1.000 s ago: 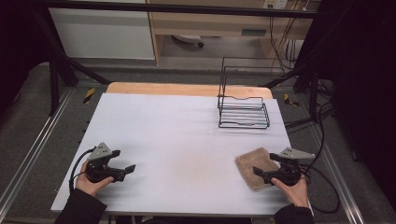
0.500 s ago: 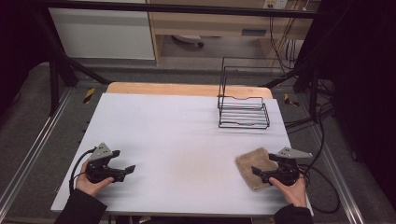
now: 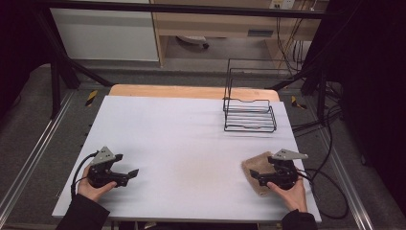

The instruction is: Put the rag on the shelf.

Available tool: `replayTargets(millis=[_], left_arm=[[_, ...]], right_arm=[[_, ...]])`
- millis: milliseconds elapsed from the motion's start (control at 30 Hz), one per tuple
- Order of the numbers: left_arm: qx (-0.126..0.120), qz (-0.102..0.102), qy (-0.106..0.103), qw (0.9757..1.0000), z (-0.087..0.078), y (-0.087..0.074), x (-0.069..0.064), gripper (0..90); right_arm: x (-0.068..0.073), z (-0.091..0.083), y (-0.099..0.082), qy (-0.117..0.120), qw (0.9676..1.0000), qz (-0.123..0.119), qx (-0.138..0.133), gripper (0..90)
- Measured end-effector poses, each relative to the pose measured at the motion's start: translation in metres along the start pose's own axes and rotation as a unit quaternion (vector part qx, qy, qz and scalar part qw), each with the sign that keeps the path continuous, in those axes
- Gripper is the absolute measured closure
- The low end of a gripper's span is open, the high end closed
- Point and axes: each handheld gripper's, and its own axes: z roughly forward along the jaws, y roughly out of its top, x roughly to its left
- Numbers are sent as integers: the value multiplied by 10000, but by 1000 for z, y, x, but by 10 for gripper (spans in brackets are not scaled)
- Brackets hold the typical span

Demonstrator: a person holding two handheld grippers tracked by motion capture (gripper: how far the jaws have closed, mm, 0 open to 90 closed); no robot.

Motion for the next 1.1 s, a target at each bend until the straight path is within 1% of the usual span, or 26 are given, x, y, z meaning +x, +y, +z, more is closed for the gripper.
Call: replayTargets(millis=[100,233,267,300,333,433,533,567,600,667,700,733,800,900,967,1033,1100], left_arm=[[8,14,1,10000,0,0,-1,92],[14,18,15,10000,0,0,0,93],[14,18,15,10000,0,0,0,93],[20,25,19,10000,0,1,-1,93],[19,31,18,10000,0,1,-1,94],[26,48,12,10000,0,1,-2,94],[23,36,21,10000,0,1,-1,95],[22,32,27,10000,0,1,-1,95],[23,27,29,10000,0,1,-1,96],[32,35,25,10000,0,1,-1,97],[35,37,24,10000,0,1,-1,97],[37,27,25,10000,1,1,-2,98],[43,19,27,10000,1,1,-2,100],[36,22,25,10000,1,1,-1,102],[38,22,25,10000,1,1,-1,104],[41,22,26,10000,1,1,-1,104],[41,18,22,10000,1,1,-1,105]], right_arm=[[5,6,2,-52,9999,-59,146,116],[13,15,3,-45,9992,-235,336,214],[16,17,3,-57,9989,-299,353,237],[16,17,3,-57,9989,-299,353,237],[20,21,3,-62,9982,-408,427,287],[24,26,3,-134,9977,-453,479,389],[26,30,3,-257,9972,-489,496,477],[26,30,3,-257,9972,-489,496,477],[26,30,4,-291,9976,-452,427,529],[26,31,4,-323,9975,-465,421,572],[26,31,4,-323,9975,-465,421,572],[26,32,4,-357,9970,-486,480,600],[27,33,4,-407,9964,-521,527,622],[30,36,4,-576,9940,-671,638,662],[32,37,5,-671,9926,-727,698,683],[33,37,6,-708,9921,-739,731,713],[32,37,7,-692,9925,-682,743,759]])
